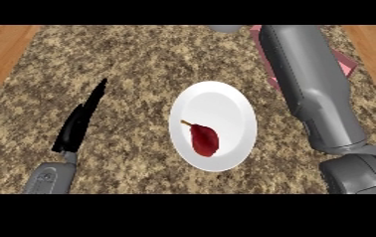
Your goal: Pick the tomato from the plate and place it in the cardboard box
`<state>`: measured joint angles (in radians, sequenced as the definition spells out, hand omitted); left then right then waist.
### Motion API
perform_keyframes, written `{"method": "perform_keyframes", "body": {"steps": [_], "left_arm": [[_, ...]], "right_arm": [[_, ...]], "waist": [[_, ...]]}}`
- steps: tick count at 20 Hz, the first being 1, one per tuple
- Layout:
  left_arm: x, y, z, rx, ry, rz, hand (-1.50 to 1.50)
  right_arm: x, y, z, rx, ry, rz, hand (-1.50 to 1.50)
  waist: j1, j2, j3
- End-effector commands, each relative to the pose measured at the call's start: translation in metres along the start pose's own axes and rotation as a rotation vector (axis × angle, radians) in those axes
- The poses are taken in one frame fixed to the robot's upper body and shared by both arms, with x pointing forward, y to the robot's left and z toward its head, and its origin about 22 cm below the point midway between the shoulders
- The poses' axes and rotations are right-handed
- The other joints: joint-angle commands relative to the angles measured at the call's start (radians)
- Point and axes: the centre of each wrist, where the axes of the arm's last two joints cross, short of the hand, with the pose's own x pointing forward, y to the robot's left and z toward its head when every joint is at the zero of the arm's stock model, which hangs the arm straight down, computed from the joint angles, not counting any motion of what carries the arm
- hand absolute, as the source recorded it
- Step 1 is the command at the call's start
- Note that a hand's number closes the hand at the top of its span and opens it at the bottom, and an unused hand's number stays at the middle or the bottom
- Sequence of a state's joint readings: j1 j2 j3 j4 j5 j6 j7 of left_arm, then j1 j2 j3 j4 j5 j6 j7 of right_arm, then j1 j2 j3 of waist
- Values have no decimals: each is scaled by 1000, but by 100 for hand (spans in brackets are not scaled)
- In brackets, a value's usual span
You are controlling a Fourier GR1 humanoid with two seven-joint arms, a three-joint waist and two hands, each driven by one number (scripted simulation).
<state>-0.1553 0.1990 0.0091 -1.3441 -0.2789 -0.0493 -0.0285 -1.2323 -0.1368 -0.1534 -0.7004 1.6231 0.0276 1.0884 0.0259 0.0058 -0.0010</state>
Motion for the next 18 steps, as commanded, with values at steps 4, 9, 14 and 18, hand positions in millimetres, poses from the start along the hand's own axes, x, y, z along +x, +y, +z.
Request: {"method": "perform_keyframes", "body": {"steps": [4, 9, 14, 18], "left_arm": [[2, 20, -2, 10, 26, 8, 0], [-10, 3, 9, 25, 11, 20, 0], [-11, 13, 8, 22, 8, 2, 0], [-18, 15, 6, 32, 17, -3, 0]], "right_arm": [[-30, 7, -38, 23, 190, 13, 150], [-66, 16, -72, 79, 227, 60, 150], [-100, 73, -78, 327, 325, -35, 150], [-130, 97, -89, 472, 297, -124, -150]], "waist": [[-22, -6, 1], [-28, -8, 1], [-25, -5, 2], [-25, -2, 2]]}}
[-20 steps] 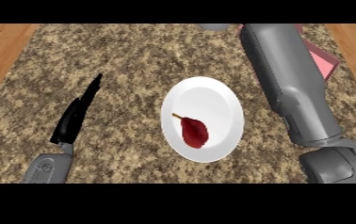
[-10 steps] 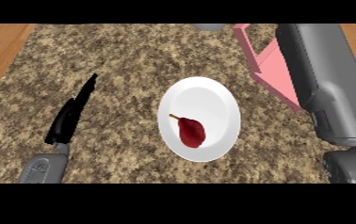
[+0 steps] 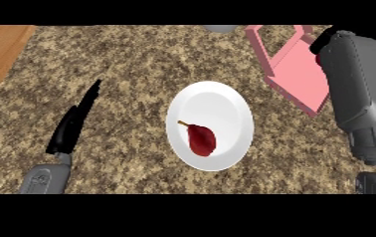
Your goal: Pick the tomato from the plate and place it in the cardboard box
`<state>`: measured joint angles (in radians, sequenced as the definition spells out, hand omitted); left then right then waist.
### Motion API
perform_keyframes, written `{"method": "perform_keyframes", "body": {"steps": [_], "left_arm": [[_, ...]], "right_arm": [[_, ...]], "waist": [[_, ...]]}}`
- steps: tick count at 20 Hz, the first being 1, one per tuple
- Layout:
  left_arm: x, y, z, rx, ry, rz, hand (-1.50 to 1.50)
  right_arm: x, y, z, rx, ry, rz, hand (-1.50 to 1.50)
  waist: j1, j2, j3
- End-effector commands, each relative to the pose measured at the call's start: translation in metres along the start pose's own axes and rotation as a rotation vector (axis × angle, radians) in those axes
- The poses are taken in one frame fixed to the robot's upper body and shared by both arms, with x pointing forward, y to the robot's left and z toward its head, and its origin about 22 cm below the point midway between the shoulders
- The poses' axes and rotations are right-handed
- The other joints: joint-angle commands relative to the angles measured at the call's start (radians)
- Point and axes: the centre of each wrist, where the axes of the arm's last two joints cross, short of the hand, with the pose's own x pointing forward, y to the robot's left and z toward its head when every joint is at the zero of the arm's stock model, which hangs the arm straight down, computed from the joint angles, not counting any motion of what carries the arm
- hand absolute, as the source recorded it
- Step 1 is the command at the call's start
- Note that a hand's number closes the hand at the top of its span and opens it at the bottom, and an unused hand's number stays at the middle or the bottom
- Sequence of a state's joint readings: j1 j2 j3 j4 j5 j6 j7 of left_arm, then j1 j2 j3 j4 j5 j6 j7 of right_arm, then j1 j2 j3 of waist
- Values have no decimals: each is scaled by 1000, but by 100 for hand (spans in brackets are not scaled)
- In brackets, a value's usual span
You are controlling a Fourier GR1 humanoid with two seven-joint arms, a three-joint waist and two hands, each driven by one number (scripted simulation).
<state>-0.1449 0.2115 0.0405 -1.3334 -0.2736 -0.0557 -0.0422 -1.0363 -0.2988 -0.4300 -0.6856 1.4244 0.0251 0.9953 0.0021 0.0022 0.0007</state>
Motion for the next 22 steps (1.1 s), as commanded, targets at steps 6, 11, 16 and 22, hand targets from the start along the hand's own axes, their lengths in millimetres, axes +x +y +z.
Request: {"method": "perform_keyframes", "body": {"steps": [6, 11, 16, 22], "left_arm": [[-1, -20, 9, -20, 3, 21, 0], [12, -1, -5, -12, -20, 5, 0], [12, 4, 3, -25, -20, -9, 0], [-3, 0, 5, -4, 7, 3, 0]], "right_arm": [[-35, 23, -23, -53, -155, -318, -150], [-20, 11, -4, -168, -207, -647, -150], [-44, 14, -33, -147, -131, -842, -150], [-85, 27, -43, -306, -110, -1031, -150]], "waist": [[10, 2, 1], [14, 4, 1], [22, 4, 2], [-3, -3, 0]]}}
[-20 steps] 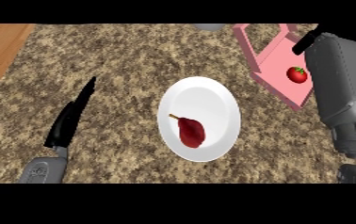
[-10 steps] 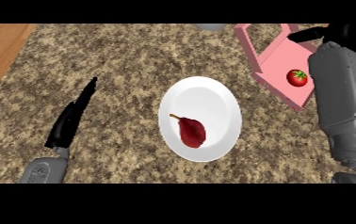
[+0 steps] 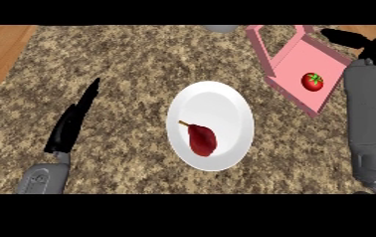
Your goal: Pick the tomato from the plate and place it in the cardboard box
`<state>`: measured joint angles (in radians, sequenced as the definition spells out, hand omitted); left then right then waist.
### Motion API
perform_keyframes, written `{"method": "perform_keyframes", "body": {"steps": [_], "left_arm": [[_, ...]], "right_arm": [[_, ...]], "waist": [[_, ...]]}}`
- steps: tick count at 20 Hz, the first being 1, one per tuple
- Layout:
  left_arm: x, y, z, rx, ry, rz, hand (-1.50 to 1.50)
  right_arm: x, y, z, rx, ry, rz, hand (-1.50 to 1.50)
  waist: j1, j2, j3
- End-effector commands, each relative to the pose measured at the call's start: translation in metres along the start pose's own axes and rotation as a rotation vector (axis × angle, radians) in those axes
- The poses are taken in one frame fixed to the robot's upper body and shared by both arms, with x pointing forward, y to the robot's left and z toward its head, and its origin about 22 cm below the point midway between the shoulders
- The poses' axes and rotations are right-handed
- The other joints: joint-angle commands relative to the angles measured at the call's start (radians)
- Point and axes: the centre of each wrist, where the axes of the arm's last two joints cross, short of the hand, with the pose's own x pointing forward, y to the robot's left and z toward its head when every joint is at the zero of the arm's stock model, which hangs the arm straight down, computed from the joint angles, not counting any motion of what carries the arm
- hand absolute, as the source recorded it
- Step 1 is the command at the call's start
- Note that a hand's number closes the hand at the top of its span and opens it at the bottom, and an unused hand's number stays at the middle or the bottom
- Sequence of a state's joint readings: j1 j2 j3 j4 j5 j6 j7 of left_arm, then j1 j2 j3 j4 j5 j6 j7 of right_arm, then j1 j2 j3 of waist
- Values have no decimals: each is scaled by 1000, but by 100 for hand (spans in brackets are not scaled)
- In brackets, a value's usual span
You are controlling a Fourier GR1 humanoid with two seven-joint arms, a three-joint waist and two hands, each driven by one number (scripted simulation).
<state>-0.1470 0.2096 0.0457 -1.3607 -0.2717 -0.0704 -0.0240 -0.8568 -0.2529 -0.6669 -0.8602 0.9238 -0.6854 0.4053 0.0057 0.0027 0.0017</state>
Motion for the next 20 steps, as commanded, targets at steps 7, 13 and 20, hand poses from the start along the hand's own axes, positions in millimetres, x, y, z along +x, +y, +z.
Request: {"method": "perform_keyframes", "body": {"steps": [7, 13, 20], "left_arm": [[-1, 9, 4, 18, 11, -2, 0], [-4, -17, -15, -8, 19, -6, 0], [-6, -9, -8, -1, 6, 3, 0]], "right_arm": [[-73, -62, -12, -171, -89, -162, -150], [-114, -83, -3, -280, -84, -190, -150], [-160, -145, 0, -269, -96, -158, -150]], "waist": [[-13, -6, -1], [-13, -2, -2], [-12, -3, -2]]}}
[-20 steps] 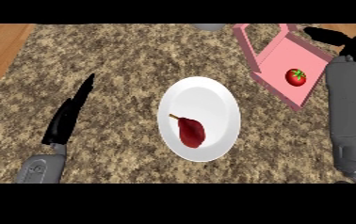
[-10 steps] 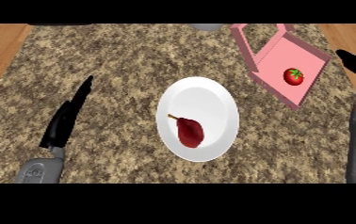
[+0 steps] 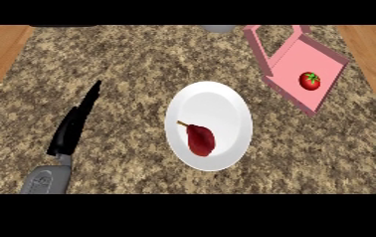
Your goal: Pick the tomato from the plate and place it in the cardboard box
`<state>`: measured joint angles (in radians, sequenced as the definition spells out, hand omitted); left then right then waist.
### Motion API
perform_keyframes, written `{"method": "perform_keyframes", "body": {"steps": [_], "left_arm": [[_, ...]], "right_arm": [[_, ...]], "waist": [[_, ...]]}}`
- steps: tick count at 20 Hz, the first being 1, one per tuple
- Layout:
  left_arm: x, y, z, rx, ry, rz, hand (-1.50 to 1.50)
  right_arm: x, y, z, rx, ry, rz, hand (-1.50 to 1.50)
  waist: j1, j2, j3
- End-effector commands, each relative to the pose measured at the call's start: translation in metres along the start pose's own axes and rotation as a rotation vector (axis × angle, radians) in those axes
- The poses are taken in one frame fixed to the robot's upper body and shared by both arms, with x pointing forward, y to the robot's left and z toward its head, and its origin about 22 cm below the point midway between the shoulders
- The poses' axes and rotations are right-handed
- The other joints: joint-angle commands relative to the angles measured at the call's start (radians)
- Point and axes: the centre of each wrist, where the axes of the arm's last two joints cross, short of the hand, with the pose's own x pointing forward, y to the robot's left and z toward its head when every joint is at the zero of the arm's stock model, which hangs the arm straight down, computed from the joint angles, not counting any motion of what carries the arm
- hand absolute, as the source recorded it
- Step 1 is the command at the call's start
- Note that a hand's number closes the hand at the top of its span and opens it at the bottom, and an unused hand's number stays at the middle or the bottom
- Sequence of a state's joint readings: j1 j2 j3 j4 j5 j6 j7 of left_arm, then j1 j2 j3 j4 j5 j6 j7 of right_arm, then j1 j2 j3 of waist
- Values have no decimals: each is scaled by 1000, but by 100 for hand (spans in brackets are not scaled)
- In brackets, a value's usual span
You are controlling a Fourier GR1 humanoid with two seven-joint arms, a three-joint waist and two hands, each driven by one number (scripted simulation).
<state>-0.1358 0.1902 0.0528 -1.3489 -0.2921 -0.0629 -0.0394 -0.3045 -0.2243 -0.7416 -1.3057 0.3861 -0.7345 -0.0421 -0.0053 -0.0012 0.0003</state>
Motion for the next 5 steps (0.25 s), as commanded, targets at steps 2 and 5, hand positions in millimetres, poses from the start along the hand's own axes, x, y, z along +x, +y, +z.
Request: {"method": "perform_keyframes", "body": {"steps": [2, 5], "left_arm": [[-11, -12, 10, -2, 0, -10, 0], [1, 3, -4, -4, 4, -7, 0]], "right_arm": [[-13, -42, -9, 5, -6, 35, -150], [-38, -37, -12, 34, -10, 42, -150]], "waist": [[2, 0, 0], [4, 1, 0]]}}
